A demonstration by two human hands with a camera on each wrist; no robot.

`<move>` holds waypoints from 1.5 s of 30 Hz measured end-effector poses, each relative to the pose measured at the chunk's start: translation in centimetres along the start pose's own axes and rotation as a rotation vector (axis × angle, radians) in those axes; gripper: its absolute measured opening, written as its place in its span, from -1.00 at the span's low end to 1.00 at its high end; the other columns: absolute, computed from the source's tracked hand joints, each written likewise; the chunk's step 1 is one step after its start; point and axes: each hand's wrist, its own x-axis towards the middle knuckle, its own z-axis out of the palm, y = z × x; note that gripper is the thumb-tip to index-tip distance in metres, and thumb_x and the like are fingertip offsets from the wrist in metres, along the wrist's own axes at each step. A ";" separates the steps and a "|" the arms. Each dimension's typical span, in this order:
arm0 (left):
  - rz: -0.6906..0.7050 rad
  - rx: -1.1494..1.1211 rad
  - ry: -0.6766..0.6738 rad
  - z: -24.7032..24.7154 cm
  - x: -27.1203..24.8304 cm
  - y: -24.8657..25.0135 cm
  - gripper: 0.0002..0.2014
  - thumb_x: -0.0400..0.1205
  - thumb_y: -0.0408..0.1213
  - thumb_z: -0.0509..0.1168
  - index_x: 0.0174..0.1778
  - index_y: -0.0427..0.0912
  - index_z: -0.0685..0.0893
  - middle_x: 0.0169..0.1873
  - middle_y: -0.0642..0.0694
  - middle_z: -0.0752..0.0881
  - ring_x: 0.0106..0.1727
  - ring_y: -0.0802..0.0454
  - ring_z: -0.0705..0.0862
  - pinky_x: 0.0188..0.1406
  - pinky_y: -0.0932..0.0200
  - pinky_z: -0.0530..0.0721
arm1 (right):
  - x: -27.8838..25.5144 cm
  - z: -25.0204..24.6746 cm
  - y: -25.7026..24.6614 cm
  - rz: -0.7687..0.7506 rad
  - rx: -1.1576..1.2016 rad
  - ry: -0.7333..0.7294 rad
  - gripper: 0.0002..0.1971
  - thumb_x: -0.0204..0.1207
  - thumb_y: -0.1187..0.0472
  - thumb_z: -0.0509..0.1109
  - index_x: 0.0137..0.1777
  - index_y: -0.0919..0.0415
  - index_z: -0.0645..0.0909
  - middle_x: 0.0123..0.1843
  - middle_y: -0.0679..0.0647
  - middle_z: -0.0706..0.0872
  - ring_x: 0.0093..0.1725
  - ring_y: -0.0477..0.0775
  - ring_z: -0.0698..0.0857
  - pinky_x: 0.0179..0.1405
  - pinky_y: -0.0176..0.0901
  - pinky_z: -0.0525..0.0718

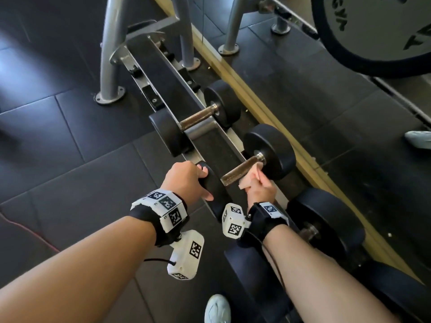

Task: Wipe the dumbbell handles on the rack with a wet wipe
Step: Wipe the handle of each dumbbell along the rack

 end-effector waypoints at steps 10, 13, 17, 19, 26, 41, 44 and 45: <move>-0.013 -0.007 -0.019 -0.6 -0.6 0.6 -0.32 0.32 0.02 0.65 0.39 0.11 0.66 -0.02 0.08 0.70 0.11 0.04 0.66 0.12 0.18 0.64 | -1.3 -1.2 -0.5 0.137 -0.093 -0.327 -0.89 0.47 0.13 0.58 -0.16 -0.14 0.87 -0.13 -0.09 0.88 -0.12 -0.16 0.84 -0.03 -0.29 0.74; -0.014 -0.006 -0.016 -0.5 -0.7 0.5 -0.31 0.33 0.03 0.64 0.40 0.12 0.65 -0.09 0.12 0.64 0.11 0.05 0.65 0.08 0.23 0.59 | 1.0 -1.8 -1.4 0.120 -0.030 -0.125 -0.73 0.34 0.17 0.59 -0.18 -0.33 0.82 -0.06 -0.05 0.87 -0.06 0.00 0.84 0.04 -0.13 0.78; 0.000 0.011 -0.028 -0.6 -0.6 0.5 -0.29 0.33 0.06 0.63 0.43 0.12 0.63 0.15 0.09 0.74 0.20 0.05 0.66 0.19 0.18 0.62 | 1.4 -0.8 -1.7 0.040 -0.081 -0.032 -0.72 0.60 0.25 0.41 0.09 -0.18 0.80 0.12 -0.08 0.79 0.17 0.11 0.75 0.33 0.08 0.69; 0.008 0.023 -0.029 -0.6 -0.5 0.5 -0.29 0.34 0.08 0.62 0.44 0.12 0.62 0.21 0.08 0.73 0.23 0.04 0.66 0.24 0.14 0.63 | 0.4 0.1 -1.1 0.025 -0.065 -0.088 -0.73 0.63 0.30 0.39 0.19 -0.02 0.79 0.16 -0.12 0.73 0.25 0.08 0.71 0.40 0.04 0.64; 0.005 -0.004 -0.013 -0.4 -0.7 0.3 -0.28 0.33 0.07 0.62 0.44 0.13 0.61 0.26 0.09 0.72 0.26 0.04 0.65 0.26 0.14 0.61 | -2.5 -0.8 0.1 0.070 -0.136 -0.403 -0.76 0.66 0.34 0.35 0.18 0.11 0.80 0.20 -0.01 0.81 0.26 -0.02 0.73 0.46 -0.02 0.59; 0.011 -0.005 -0.024 -0.5 -0.8 0.1 -0.24 0.35 0.09 0.60 0.51 0.17 0.54 0.32 0.11 0.69 0.35 0.05 0.60 0.33 0.16 0.57 | -1.4 0.1 0.8 -0.019 -0.118 -0.259 -0.72 0.70 0.26 0.30 0.17 -0.13 0.76 0.20 -0.11 0.75 0.25 -0.10 0.71 0.44 0.02 0.62; 0.011 0.002 -0.033 -0.7 -1.1 0.4 -0.23 0.37 0.08 0.59 0.53 0.17 0.51 0.36 0.11 0.66 0.37 0.05 0.58 0.36 0.15 0.56 | -2.7 -0.7 1.3 -0.011 -0.248 -0.507 -0.72 0.71 0.21 0.30 0.08 -0.18 0.78 0.12 -0.20 0.80 0.19 -0.32 0.71 0.44 -0.12 0.60; 0.012 0.008 -0.043 -0.8 -1.1 0.5 -0.23 0.39 0.08 0.59 0.55 0.16 0.49 0.39 0.11 0.64 0.40 0.05 0.57 0.39 0.13 0.54 | -2.3 -1.0 0.9 0.016 -0.262 -0.540 -0.73 0.70 0.22 0.31 0.07 -0.17 0.79 0.11 -0.19 0.82 0.18 -0.27 0.74 0.43 -0.08 0.62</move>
